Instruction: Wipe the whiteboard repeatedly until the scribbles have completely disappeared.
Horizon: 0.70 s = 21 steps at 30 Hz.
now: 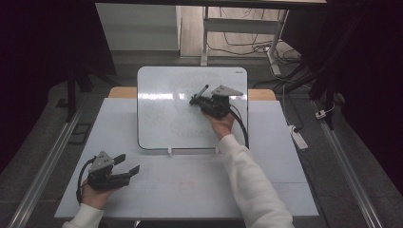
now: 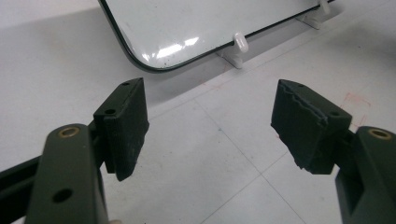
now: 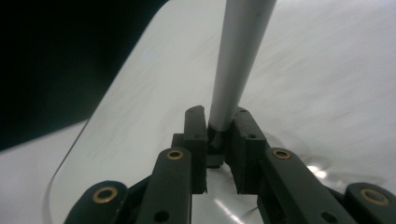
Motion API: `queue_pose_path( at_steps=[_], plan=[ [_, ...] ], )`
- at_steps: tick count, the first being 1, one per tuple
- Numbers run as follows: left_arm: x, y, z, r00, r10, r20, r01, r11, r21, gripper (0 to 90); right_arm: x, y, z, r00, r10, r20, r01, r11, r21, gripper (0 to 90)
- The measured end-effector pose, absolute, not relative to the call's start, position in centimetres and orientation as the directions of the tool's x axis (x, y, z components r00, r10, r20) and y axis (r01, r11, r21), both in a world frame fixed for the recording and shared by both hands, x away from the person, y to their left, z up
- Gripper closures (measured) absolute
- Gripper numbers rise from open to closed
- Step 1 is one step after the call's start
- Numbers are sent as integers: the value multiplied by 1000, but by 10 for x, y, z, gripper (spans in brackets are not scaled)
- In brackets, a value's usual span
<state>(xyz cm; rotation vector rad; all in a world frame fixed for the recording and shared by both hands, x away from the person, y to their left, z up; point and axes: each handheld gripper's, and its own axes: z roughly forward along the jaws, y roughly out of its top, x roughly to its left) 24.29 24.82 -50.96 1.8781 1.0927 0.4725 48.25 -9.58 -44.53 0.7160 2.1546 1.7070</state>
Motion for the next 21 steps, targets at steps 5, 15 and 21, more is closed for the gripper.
queue_pose_path(
  at_steps=[5,15,21],
  plan=[
    [241,247,-509,537,838,-98,496,-219,840,280,486,-108,-440,-798,599,61,182,144,973,781],
    [243,247,-510,540,836,-100,498,-221,839,281,478,-115,-446,-820,570,55,191,181,965,781],
    [243,247,-509,539,836,-99,496,-221,840,283,495,-147,-433,-736,666,124,200,39,979,781]
  ],
)
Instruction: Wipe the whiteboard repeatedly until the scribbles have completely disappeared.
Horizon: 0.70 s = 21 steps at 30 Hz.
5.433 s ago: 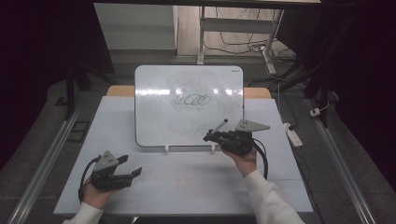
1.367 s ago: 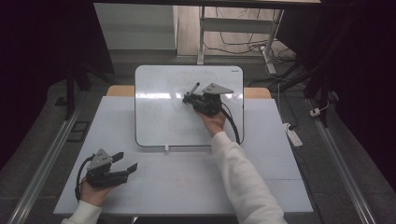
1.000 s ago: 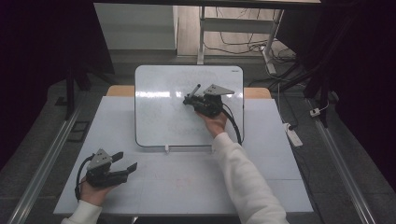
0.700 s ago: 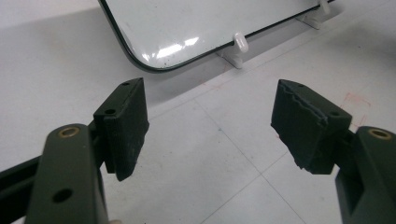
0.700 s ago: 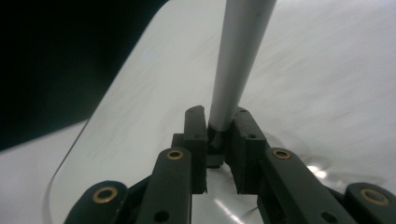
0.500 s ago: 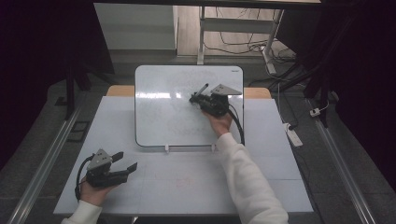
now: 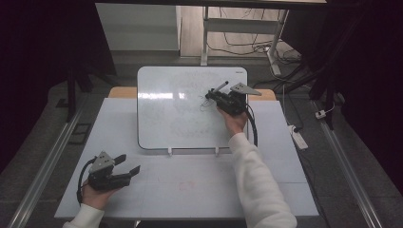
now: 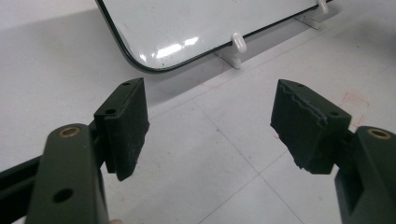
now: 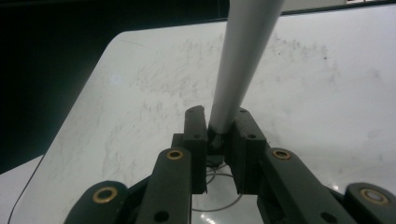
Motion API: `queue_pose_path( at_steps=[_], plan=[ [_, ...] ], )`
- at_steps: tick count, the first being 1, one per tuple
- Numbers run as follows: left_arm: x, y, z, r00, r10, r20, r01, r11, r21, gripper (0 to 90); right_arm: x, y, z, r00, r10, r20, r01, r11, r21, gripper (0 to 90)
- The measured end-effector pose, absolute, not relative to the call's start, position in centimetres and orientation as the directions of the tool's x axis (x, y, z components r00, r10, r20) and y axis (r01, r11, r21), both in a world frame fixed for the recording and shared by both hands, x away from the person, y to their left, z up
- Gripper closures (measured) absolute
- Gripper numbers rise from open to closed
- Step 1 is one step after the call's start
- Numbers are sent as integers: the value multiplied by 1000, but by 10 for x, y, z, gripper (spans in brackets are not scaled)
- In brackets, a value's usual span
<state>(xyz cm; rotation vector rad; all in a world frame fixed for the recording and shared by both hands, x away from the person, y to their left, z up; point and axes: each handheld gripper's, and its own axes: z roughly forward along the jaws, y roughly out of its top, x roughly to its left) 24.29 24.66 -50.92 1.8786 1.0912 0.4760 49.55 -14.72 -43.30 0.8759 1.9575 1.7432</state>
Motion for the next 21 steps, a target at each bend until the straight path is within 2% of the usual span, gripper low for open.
queue_pose_path(
  at_steps=[4,6,11,17,21],
  plan=[
    [244,246,-510,538,837,-102,501,-220,837,283,482,-127,-445,-799,595,89,205,130,970,781],
    [244,246,-510,541,835,-98,499,-226,837,283,480,-120,-445,-805,590,54,185,164,969,781],
    [243,246,-509,542,835,-96,496,-225,839,284,498,-124,-429,-756,648,95,187,74,980,781],
    [244,248,-510,539,836,-100,498,-221,838,285,490,-110,-437,-797,602,61,178,138,974,781],
    [242,247,-509,541,835,-94,493,-224,841,286,497,-125,-431,-759,646,87,180,79,980,781]
  ],
)
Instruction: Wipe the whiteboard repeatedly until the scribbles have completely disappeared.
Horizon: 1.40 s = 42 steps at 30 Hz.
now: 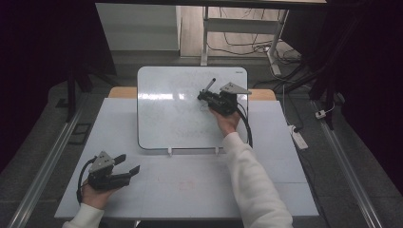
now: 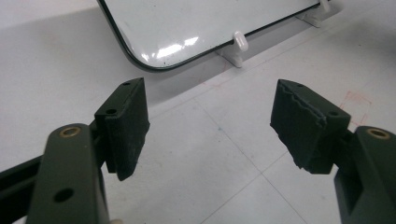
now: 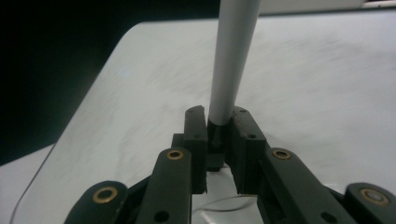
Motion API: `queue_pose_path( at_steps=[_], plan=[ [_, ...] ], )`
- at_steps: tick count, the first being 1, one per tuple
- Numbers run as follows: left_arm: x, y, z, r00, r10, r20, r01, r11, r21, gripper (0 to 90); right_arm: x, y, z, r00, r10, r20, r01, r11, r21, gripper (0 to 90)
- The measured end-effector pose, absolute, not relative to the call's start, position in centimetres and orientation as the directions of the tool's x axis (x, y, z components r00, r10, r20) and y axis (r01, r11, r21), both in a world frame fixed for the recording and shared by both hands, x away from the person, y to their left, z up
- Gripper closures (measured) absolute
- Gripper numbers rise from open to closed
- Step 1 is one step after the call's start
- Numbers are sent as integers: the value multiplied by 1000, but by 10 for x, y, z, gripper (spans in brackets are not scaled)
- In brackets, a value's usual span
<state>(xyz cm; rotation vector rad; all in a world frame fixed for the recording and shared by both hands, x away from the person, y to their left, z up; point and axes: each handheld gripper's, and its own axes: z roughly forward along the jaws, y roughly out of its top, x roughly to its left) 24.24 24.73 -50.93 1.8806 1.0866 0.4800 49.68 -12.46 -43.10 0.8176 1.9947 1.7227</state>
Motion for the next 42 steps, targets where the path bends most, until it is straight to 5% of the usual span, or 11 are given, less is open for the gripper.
queue_pose_path(
  at_steps=[10,15,21,25,42],
  plan=[
    [243,247,-509,539,837,-94,493,-223,841,287,488,-141,-436,-775,629,63,187,132,974,781],
    [242,246,-508,540,836,-91,489,-224,843,287,496,-166,-430,-718,687,113,198,45,979,781],
    [243,246,-509,538,838,-92,493,-224,841,287,483,-157,-438,-759,648,59,186,130,974,780],
    [242,245,-508,540,837,-89,487,-225,844,287,490,-174,-436,-718,685,122,204,39,978,781],
    [243,245,-509,541,836,-89,489,-226,843,291,471,-150,-457,-785,609,115,214,92,972,781]
  ],
)
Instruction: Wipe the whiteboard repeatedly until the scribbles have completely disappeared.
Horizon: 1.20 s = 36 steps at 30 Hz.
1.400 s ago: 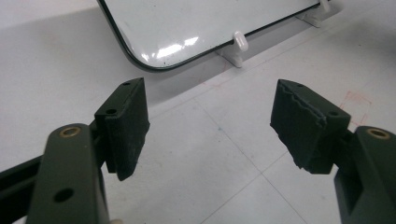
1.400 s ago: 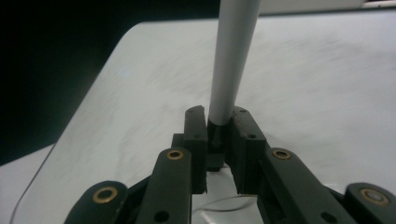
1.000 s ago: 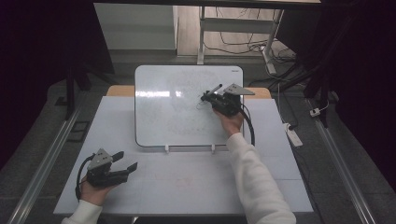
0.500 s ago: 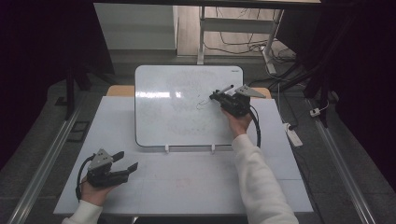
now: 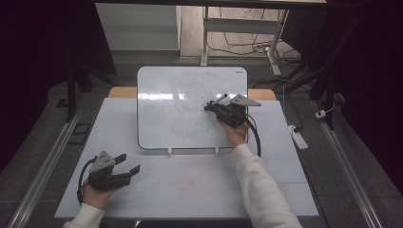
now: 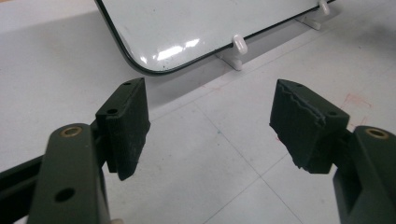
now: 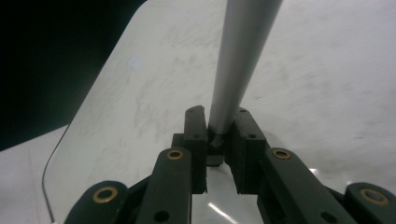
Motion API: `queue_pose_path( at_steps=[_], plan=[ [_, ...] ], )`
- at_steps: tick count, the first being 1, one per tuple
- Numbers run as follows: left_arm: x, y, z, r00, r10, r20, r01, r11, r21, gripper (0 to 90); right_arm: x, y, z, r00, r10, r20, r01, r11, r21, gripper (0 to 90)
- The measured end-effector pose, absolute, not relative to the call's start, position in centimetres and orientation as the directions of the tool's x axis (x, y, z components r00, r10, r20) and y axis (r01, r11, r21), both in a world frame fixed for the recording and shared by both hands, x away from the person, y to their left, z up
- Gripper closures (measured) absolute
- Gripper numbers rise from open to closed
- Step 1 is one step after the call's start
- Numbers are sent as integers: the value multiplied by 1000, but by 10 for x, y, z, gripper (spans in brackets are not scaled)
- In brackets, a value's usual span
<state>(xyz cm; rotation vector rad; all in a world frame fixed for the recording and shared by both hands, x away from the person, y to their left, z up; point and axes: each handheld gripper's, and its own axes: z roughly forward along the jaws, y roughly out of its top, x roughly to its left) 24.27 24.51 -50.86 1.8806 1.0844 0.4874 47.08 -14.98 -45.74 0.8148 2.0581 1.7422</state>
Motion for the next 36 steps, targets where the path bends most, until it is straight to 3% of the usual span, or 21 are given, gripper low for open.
queue_pose_path(
  at_steps=[6,13,18,27,36],
  plan=[
    [241,246,-508,539,838,-89,484,-222,846,296,478,-161,-451,-751,645,141,212,33,977,781],
    [242,246,-508,542,836,-90,486,-224,845,296,467,-150,-460,-788,607,105,208,102,973,781],
    [242,247,-507,538,838,-91,484,-218,848,297,469,-159,-458,-765,633,123,208,60,976,781],
    [242,246,-507,540,837,-89,482,-221,847,299,466,-136,-465,-800,587,123,208,78,975,781],
    [242,247,-507,539,838,-90,482,-219,848,300,484,-144,-449,-766,632,118,178,33,983,781]
  ],
)
